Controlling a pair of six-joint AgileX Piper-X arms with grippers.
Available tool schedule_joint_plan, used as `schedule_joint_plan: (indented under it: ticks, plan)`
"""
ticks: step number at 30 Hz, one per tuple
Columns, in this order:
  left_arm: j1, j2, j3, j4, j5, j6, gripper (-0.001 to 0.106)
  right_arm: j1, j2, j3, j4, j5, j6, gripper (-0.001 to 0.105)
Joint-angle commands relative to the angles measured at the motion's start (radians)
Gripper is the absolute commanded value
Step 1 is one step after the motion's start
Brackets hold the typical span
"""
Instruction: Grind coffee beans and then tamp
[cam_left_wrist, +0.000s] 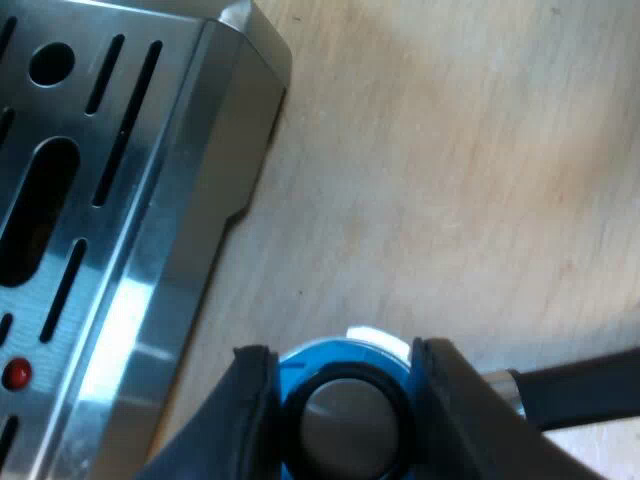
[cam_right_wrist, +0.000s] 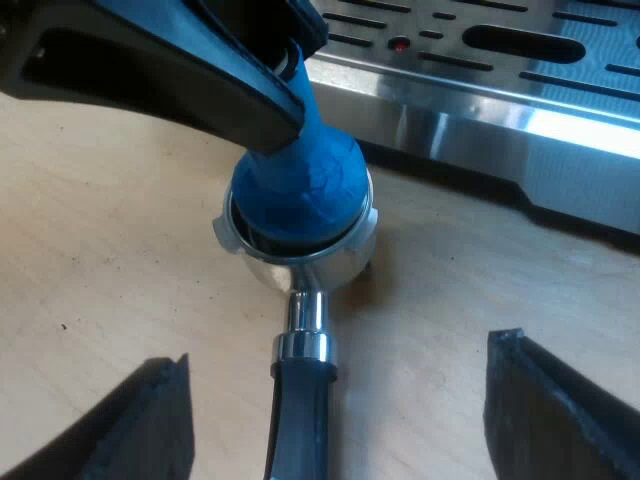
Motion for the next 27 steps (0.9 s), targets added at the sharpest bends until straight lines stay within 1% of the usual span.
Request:
schedule_joint_plan:
  ticks: [1,9,18,27]
  plan:
    - [0.000,0.000,0.000,0.023,-0.003,0.005,0.000,0.002,-0.003,0.000,-0.006,0.005,-0.008,0.062]
    - [0.000,0.000,0.000,0.025,-0.003,0.005,0.000,0.002,-0.003,0.000,-0.006,0.005,-0.008,0.062]
    - [0.000,0.065,0.000,0.025,-0.003,0.005,0.000,0.002,-0.003,0.000,-0.006,0.005,-0.008,0.062]
    - [0.000,0.069,0.000,0.025,-0.003,0.005,0.000,0.002,-0.003,0.000,-0.006,0.005,-0.008,0.062]
